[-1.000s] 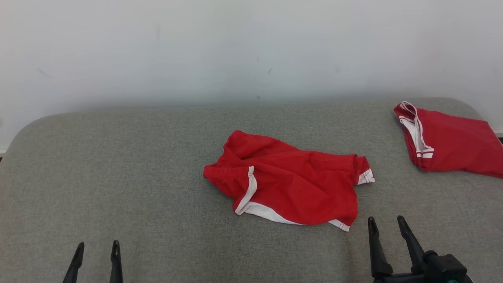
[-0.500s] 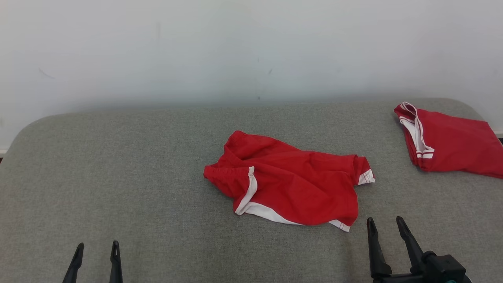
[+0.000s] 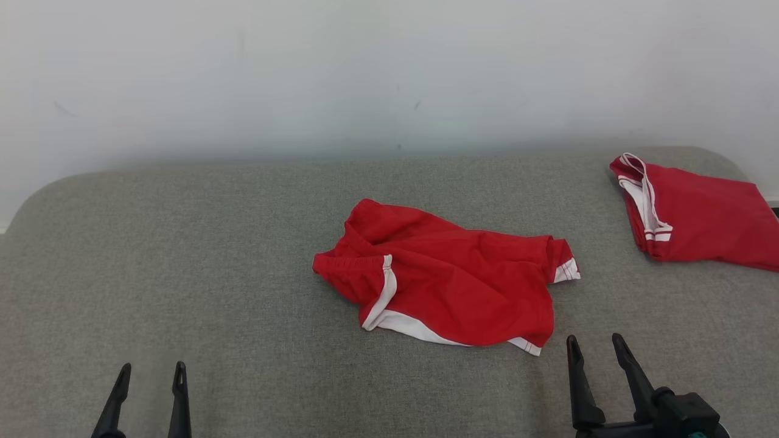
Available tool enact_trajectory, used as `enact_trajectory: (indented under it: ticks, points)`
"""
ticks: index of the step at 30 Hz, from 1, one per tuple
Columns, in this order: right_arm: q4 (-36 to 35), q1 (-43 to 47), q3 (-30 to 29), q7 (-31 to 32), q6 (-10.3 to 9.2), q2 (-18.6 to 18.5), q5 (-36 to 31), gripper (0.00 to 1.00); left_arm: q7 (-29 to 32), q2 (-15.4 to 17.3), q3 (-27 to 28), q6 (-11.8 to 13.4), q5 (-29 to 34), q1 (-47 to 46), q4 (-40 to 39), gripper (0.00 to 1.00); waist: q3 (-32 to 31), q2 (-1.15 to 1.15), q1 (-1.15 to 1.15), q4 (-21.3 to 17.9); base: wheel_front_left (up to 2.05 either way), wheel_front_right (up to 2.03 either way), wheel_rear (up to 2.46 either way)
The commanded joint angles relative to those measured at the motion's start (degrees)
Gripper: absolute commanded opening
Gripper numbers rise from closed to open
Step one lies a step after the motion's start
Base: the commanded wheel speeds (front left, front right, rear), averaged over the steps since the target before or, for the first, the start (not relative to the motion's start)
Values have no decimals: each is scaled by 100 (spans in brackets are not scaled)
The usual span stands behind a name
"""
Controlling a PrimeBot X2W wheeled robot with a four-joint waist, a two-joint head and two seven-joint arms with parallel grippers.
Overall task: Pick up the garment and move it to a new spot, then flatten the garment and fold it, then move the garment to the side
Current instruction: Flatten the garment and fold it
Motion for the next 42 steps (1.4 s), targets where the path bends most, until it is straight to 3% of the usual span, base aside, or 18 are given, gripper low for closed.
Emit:
enact_trajectory:
  ticks: [1, 13, 27, 42]
  points:
    - [2, -42, 31, -3, -15, 17, -5, 100, -19, 56, -55, -9, 36, -157, 26, 100, 45, 0, 0, -31, 0, 0, 0]
    - [-21, -353, 157, -3, -15, 18, 224, 100, -18, 485, -733, -38, -91, -1591, 425, 100, 618, 0, 0, -557, 0, 0, 0]
    - [10, -654, 247, -3, -15, 18, 524, 100, 233, 893, -2392, -37, -664, -3546, 1627, 100, 1190, 0, 0, -1481, 0, 0, 0]
    - [-23, -670, 232, -3, -15, 18, 648, 100, 843, 1407, -3548, -35, -1376, -4146, 2817, 100, 1353, 0, 0, -1872, 0, 0, 0]
